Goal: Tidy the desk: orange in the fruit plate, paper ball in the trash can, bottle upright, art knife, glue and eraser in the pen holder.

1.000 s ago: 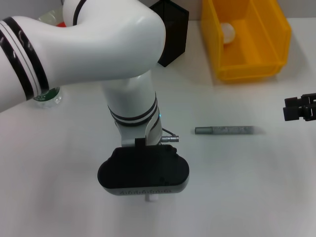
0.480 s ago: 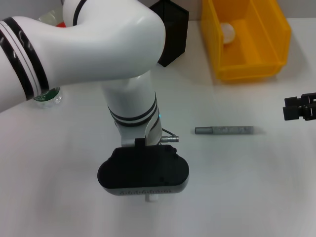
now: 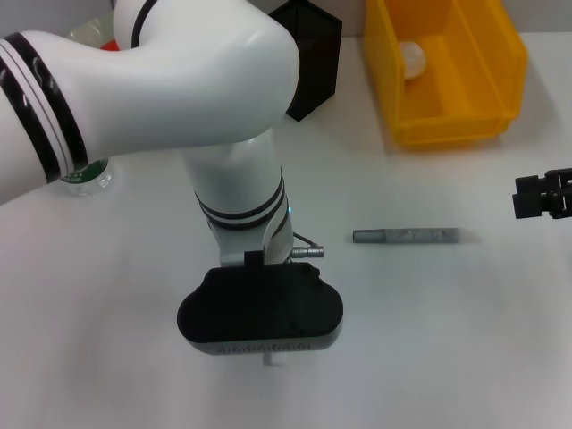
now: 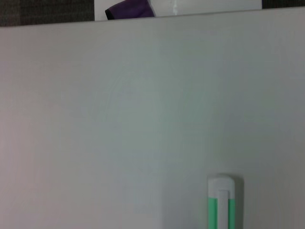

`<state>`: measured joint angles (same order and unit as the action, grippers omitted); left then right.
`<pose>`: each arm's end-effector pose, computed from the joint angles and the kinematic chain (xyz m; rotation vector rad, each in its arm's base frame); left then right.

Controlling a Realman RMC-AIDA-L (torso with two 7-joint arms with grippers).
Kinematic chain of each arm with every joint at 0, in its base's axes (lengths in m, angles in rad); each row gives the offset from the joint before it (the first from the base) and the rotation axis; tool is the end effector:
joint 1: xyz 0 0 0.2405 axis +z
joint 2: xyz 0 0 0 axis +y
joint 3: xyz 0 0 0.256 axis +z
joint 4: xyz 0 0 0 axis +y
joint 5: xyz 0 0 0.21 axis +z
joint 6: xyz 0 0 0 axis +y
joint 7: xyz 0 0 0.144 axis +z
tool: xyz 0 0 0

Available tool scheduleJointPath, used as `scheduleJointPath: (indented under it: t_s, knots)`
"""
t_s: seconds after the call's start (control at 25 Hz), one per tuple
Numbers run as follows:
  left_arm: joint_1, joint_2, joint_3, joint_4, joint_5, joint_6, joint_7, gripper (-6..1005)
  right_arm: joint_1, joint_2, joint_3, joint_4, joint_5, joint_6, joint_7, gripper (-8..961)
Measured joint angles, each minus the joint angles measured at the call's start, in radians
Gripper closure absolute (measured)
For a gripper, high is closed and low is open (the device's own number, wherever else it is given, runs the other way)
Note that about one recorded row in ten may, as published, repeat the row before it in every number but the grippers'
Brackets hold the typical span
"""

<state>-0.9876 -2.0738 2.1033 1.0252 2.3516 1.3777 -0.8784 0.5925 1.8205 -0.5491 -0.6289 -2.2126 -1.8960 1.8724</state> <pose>-0.1142 0.3176 -0.1265 1.7973 -1.8529 -0.6601 0.2837 0.3225 0.1025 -2.7985 1.2489 0.5510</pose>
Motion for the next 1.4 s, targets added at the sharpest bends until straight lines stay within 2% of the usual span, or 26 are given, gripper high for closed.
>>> scheduleJointPath:
  t_s: [0.36, 1.24, 1.32, 1.4]
  knots:
    - [-0.011, -0.002, 0.003, -0.008, -0.004, -0.001, -0.002, 745, 0.001, -0.003, 0.000, -0.001, 0.001, -0.005, -0.001, 144]
    - [-0.010, -0.003, 0.011, -0.008, 0.000, -0.007, -0.003, 758, 0.000, -0.004, 0.000, -0.002, 0.001, -0.007, -0.004, 143]
    - [-0.009, -0.003, 0.008, -0.004, 0.001, -0.005, -0.011, 813, 0.001, -0.004, 0.000, -0.002, 0.001, -0.007, -0.005, 143]
    - [-0.004, -0.003, -0.005, 0.008, 0.006, 0.001, -0.026, 813, 0.001, -0.004, 0.000, -0.002, 0.001, -0.008, -0.005, 143]
